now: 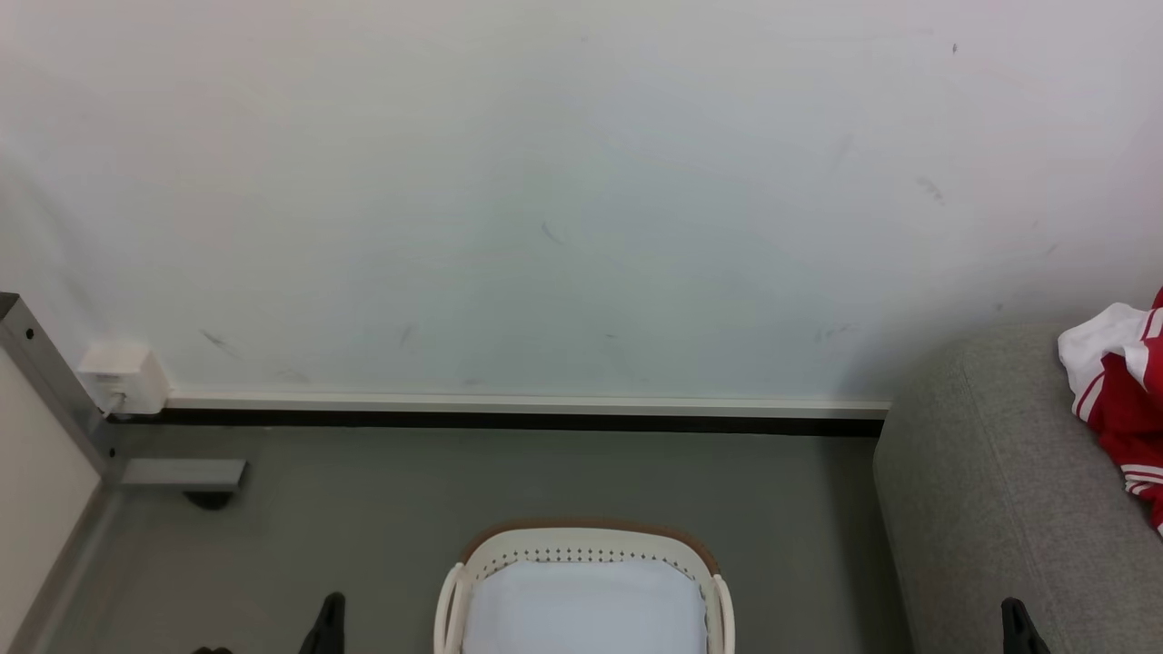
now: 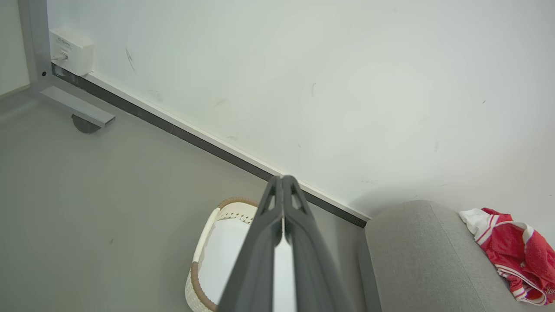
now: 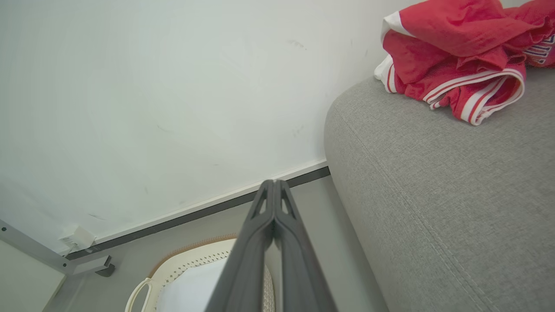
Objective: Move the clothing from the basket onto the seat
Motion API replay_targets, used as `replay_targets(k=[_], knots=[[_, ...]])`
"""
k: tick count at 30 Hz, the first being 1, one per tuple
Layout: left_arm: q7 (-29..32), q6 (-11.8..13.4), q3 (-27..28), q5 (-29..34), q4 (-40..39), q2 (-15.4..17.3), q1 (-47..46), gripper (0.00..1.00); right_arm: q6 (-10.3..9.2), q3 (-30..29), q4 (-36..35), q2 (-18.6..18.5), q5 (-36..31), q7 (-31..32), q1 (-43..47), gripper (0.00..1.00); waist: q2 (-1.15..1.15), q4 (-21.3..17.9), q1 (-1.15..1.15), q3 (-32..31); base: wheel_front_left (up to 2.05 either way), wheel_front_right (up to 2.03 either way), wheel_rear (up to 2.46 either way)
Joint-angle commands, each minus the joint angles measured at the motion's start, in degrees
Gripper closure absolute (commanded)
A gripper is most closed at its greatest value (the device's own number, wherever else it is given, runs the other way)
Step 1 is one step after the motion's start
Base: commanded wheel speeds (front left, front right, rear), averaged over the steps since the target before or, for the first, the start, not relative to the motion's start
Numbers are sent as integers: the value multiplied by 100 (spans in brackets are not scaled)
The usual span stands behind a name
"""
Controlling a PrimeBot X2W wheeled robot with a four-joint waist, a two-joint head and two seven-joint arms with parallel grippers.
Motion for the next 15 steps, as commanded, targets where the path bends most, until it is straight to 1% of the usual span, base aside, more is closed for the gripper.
replay_targets(k=[1,15], knots=[[43,-27,53,-265,-119,18,-165,100,-3,-23,-120,-53,269,51,-212,100,0,-6,0,7,0,0,0],[351,-41,228,-1380,-206,-24,-294,100,-4,-77,-213,-69,1482,351,-370,100,0,-54,0,69,0,0,0]])
